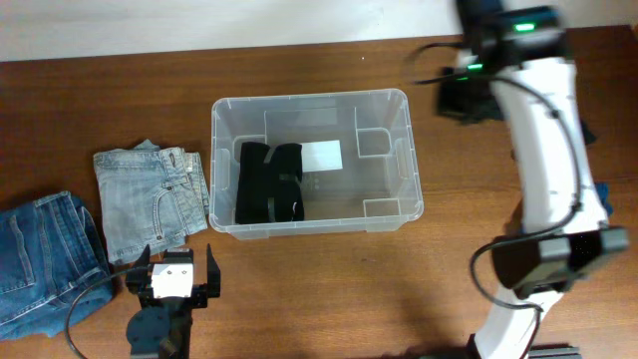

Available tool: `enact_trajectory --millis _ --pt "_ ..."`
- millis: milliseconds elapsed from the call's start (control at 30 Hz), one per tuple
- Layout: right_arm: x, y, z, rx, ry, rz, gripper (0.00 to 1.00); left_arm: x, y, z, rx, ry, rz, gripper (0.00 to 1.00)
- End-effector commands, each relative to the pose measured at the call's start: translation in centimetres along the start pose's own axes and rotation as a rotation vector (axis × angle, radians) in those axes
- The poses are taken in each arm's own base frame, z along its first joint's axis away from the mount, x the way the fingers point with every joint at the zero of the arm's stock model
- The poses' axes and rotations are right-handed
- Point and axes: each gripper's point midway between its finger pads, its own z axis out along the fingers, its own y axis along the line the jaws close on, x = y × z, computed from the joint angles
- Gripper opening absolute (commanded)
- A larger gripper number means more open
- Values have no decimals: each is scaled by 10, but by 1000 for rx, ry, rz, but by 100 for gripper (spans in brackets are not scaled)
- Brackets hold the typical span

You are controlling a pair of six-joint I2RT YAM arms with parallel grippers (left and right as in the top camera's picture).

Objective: Pack container
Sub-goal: 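Withdraw the right gripper from the box toward the right side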

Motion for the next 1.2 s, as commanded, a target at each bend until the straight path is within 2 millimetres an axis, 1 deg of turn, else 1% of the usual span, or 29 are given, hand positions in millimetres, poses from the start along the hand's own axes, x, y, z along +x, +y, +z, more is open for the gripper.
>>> enact_trajectory --millis 0,33,167,267,300,367,433,533,633,733,833,900,933,1000,1033,1067,1167 --pt "-13 -71 -12 33 -30 171 4 1 -1 0 5 -3 15 99" --pt "-15 -99 -11 11 -14 263 4 1 -1 0 5 -3 15 99" --pt "-11 -153 -4 -27 24 426 4 1 -1 0 5 -3 15 99" --pt "3 -188 2 -52 64 484 4 1 -1 0 5 -2 15 99" --pt "8 -196 4 -52 74 496 4 1 -1 0 5 -3 15 99" --pt "26 -221 7 -40 107 532 4 1 -1 0 5 -3 15 99" --pt "49 -244 11 -32 146 600 4 1 -1 0 5 -3 15 99" --pt "81 -269 17 -78 179 750 4 1 -1 0 5 -3 15 99" --pt "100 -294 27 -124 158 877 4 1 -1 0 5 -2 15 99" --pt "115 -309 44 -189 149 981 4 1 -1 0 5 -3 15 99" --pt "133 -321 68 -200 164 1044 4 1 -1 0 5 -3 15 99" --pt "139 -322 82 -202 173 1055 4 1 -1 0 5 -2 15 99" --pt "143 -321 93 -206 176 1038 6 1 -1 0 5 -3 15 99" --pt "141 -314 107 -249 158 977 11 1 -1 0 5 -2 15 99" --pt "136 -308 111 -291 133 923 14 1 -1 0 5 -2 15 99" --pt "124 -298 116 -351 86 830 21 1 -1 0 5 -3 15 99" --pt "115 -295 120 -336 68 786 38 1 -1 0 5 -3 15 99"
